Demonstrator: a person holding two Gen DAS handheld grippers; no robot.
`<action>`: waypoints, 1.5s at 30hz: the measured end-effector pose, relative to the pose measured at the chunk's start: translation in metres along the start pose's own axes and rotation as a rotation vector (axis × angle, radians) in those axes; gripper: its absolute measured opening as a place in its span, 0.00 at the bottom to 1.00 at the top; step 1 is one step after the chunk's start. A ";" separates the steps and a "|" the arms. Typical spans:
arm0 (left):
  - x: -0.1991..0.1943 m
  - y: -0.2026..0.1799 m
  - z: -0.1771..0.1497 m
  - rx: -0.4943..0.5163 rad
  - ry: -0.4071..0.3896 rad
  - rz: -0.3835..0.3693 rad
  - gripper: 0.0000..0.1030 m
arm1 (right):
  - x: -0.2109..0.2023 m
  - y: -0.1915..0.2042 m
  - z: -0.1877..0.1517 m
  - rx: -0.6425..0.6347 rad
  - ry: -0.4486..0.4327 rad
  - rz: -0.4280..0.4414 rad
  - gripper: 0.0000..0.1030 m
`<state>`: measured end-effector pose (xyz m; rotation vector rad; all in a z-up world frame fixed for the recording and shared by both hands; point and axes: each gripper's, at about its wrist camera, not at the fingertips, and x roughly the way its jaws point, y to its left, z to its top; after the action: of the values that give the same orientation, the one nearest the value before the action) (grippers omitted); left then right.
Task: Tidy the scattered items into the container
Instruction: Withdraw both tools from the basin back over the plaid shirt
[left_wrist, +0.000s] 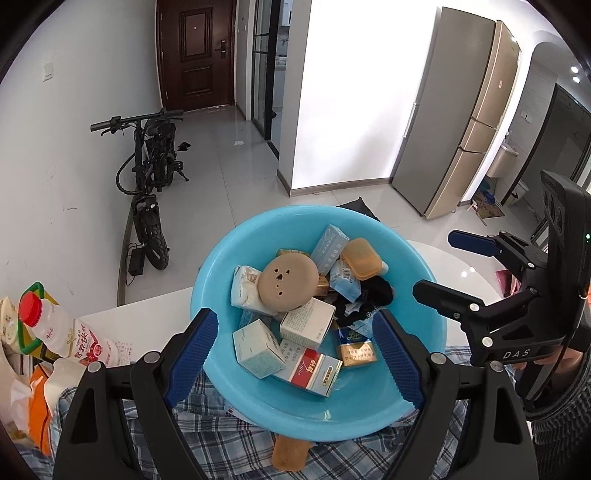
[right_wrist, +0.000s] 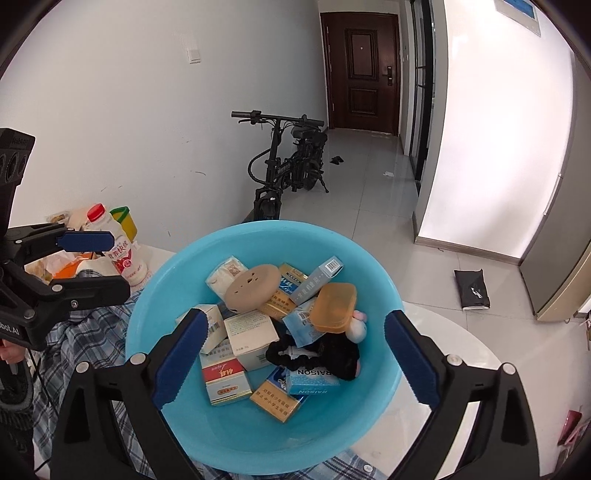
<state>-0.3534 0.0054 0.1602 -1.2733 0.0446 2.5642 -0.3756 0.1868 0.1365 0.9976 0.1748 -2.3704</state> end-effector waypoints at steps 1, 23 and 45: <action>-0.004 -0.002 -0.003 0.008 -0.001 -0.005 0.85 | -0.002 0.002 0.000 -0.002 -0.001 0.007 0.93; -0.048 -0.019 -0.112 0.122 0.020 -0.010 0.85 | -0.059 0.058 -0.061 -0.139 -0.027 0.086 0.93; -0.032 -0.025 -0.191 0.185 0.040 0.075 0.85 | -0.057 0.086 -0.143 -0.154 0.009 0.102 0.93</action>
<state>-0.1799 -0.0063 0.0707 -1.2748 0.3347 2.5270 -0.2080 0.1859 0.0819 0.9225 0.2983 -2.2235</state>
